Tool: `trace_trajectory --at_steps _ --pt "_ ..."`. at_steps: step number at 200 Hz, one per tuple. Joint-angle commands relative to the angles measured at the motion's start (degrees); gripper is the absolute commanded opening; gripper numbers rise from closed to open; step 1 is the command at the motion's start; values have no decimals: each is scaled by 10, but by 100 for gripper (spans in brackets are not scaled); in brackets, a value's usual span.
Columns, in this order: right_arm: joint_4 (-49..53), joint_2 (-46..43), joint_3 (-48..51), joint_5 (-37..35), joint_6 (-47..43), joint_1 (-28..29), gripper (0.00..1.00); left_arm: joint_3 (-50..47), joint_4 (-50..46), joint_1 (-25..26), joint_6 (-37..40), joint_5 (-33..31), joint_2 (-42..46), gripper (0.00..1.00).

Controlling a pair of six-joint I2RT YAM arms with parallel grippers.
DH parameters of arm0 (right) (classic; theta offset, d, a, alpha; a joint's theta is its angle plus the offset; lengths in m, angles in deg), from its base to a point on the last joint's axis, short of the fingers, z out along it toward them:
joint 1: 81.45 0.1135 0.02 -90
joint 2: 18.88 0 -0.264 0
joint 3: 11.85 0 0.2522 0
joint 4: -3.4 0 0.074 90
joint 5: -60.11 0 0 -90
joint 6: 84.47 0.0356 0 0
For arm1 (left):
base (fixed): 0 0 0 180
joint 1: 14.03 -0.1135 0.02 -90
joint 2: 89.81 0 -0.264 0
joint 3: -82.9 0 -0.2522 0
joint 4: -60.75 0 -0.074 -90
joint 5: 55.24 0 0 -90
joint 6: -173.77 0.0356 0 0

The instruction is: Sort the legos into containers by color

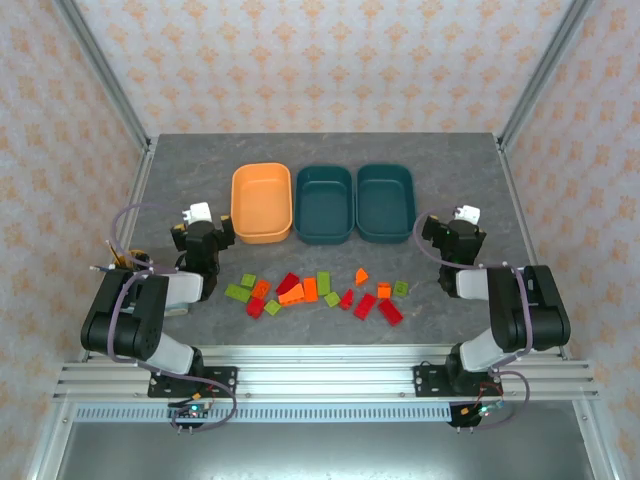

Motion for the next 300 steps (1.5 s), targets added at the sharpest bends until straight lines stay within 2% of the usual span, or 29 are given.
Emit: trace_trajectory --at_steps 1,151,163,173,188,209,227,261,292,300 --pt "-8 2 -8 8 -5 3 99 -1 20 3 9 -19 -3 100" --pt "-8 2 -9 8 -5 3 99 -2 22 3 10 -18 -2 100" --pt "-9 2 -7 8 -5 3 99 16 -17 3 13 -9 13 100" --pt "-12 -1 -6 6 -6 3 99 51 -103 6 15 -12 39 100" --pt "69 -40 -33 -28 6 5 99 94 -203 13 5 -33 68 100" --pt "158 -94 -67 -68 19 5 99 101 -238 28 -10 -58 117 100" --pt "178 -145 -78 -81 16 10 99 118 -284 47 -24 -77 155 100" --pt "277 -240 -157 -101 14 21 99 184 -373 89 -49 -105 210 100" --pt "403 -314 -301 -107 0 68 99 281 -464 148 -65 -149 250 100" --pt "460 -321 -360 -111 41 78 99 307 -482 171 -59 -162 258 100"
